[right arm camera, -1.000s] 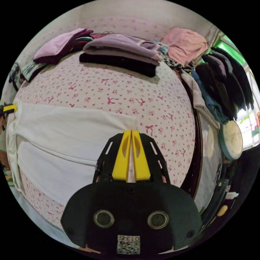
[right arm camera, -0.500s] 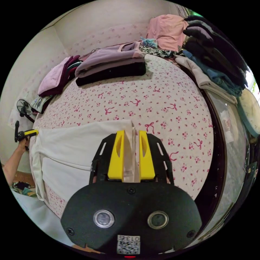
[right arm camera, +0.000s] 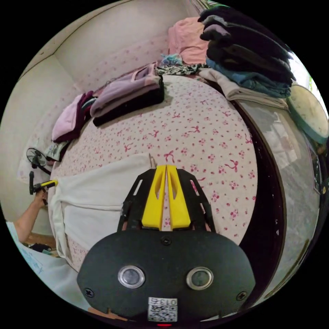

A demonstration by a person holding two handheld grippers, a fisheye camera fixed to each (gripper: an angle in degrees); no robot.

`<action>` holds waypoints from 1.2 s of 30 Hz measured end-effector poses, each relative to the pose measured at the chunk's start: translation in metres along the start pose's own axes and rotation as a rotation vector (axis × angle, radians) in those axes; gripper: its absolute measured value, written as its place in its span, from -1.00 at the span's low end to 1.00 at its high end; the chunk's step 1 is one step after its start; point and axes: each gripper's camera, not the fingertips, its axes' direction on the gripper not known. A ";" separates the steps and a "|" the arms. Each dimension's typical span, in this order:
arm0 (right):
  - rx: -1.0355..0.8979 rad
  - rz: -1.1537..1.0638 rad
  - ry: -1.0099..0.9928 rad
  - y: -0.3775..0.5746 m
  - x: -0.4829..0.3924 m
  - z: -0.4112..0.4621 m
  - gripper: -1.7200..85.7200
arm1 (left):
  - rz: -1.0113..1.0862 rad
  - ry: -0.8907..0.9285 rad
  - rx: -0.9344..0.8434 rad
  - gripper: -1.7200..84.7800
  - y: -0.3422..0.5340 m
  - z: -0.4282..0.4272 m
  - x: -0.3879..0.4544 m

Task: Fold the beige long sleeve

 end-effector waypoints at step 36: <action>-0.044 -0.322 0.158 -0.030 -0.108 0.032 -0.96 | 0.307 -0.081 0.040 -0.97 0.010 -0.007 0.122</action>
